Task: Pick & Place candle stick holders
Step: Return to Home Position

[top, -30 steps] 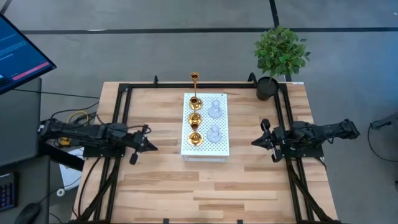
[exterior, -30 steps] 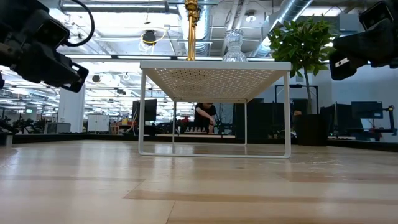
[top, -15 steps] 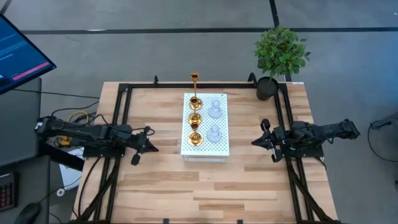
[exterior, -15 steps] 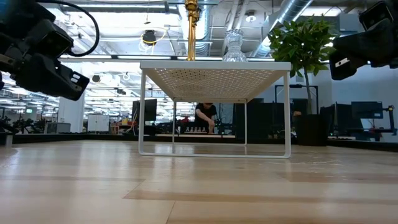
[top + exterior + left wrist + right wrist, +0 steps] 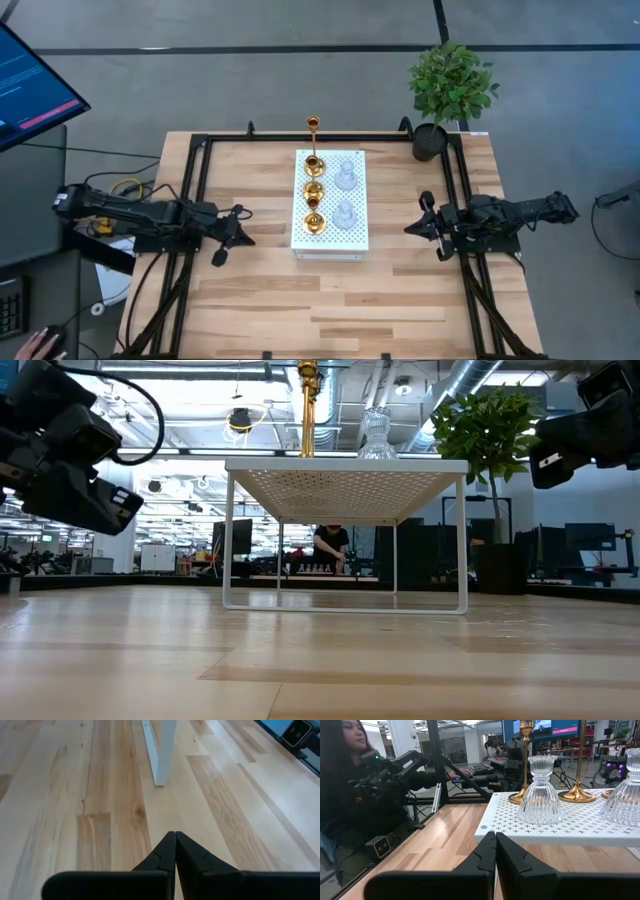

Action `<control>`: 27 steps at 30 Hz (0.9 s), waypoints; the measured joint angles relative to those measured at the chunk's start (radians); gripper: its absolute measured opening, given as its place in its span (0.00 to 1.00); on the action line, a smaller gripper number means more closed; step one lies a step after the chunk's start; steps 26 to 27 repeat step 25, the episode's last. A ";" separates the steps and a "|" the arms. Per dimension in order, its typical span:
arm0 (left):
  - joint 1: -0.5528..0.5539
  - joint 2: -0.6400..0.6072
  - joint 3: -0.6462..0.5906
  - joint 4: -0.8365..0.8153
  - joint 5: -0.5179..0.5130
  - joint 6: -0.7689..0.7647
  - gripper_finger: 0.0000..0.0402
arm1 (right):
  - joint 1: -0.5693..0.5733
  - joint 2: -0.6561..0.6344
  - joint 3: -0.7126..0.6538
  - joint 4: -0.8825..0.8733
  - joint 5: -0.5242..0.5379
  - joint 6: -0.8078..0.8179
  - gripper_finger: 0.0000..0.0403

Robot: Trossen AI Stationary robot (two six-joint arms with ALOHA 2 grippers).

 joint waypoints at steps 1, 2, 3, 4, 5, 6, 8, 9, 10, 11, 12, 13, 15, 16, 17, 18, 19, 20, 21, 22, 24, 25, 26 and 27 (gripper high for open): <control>0.000 0.004 0.000 0.000 0.000 0.000 0.02 | 0.000 0.000 0.000 0.000 0.000 0.000 0.00; 0.000 0.008 0.000 0.001 0.000 0.000 0.02 | 0.000 0.000 0.000 0.000 0.000 0.000 0.00; 0.000 0.010 0.000 0.002 0.000 0.000 0.02 | 0.000 0.000 0.000 0.000 0.000 0.000 0.00; 0.000 0.010 0.000 0.003 0.000 0.000 0.02 | 0.000 0.000 0.000 0.000 0.000 0.000 0.00; 0.000 0.010 0.000 0.004 0.000 0.000 0.02 | 0.000 0.000 0.000 0.000 0.000 0.000 0.00; 0.000 0.010 0.000 0.005 0.000 0.000 0.02 | 0.000 0.000 0.000 0.000 0.000 0.000 0.00; 0.000 0.010 0.000 0.008 0.000 0.000 0.02 | 0.000 0.000 0.000 0.000 0.000 0.000 0.00; 0.000 0.010 0.000 0.007 0.000 0.000 0.02 | 0.000 0.000 0.000 0.000 0.000 0.000 0.00; 0.000 0.010 0.000 0.008 0.000 0.000 0.02 | 0.000 0.000 0.000 0.000 0.000 0.000 0.00; 0.000 0.010 0.000 0.008 0.000 0.000 0.02 | 0.000 0.000 0.000 0.000 0.000 0.000 0.00; 0.000 0.010 0.000 0.008 0.000 0.000 0.02 | 0.000 0.000 0.000 0.000 0.000 0.000 0.00; 0.000 0.010 0.000 0.009 0.000 0.000 0.02 | 0.000 0.000 0.000 0.000 0.000 0.000 0.00; 0.000 0.010 0.000 0.013 0.000 0.000 0.02 | 0.000 0.000 0.000 0.000 0.000 0.000 0.00; 0.000 0.010 0.000 0.014 0.000 0.000 0.02 | 0.000 0.000 0.000 0.000 0.000 0.000 0.00; 0.000 0.010 0.000 0.014 0.000 0.000 0.02 | 0.000 0.000 0.000 0.000 0.000 0.000 0.00; 0.000 0.010 0.000 0.014 0.000 0.000 0.02 | 0.000 0.000 0.000 0.000 0.000 0.000 0.00; 0.000 0.010 0.000 0.015 0.000 0.000 0.02 | 0.000 0.000 0.000 0.000 0.000 0.000 0.00; 0.000 0.010 0.000 0.015 0.000 0.000 0.02 | 0.000 0.000 0.000 0.000 0.000 0.000 0.00; 0.000 0.010 0.000 0.015 0.000 0.000 0.02 | 0.000 0.000 0.000 0.000 0.000 0.000 0.00; 0.000 0.010 0.000 0.015 0.000 0.000 0.02 | 0.000 0.000 0.000 0.000 0.000 0.000 0.00; 0.000 0.010 0.000 0.016 0.000 0.000 0.02 | 0.000 0.000 0.000 0.000 0.000 0.000 0.00; 0.000 0.010 0.000 0.018 0.000 0.000 0.02 | 0.000 0.000 0.000 0.000 0.000 0.000 0.00; 0.000 0.010 0.000 0.018 0.000 0.000 0.02 | 0.000 0.000 0.000 0.000 0.000 0.000 0.00; 0.000 0.010 0.000 0.018 0.000 0.000 0.02 | 0.000 0.000 0.000 0.000 0.000 0.000 0.00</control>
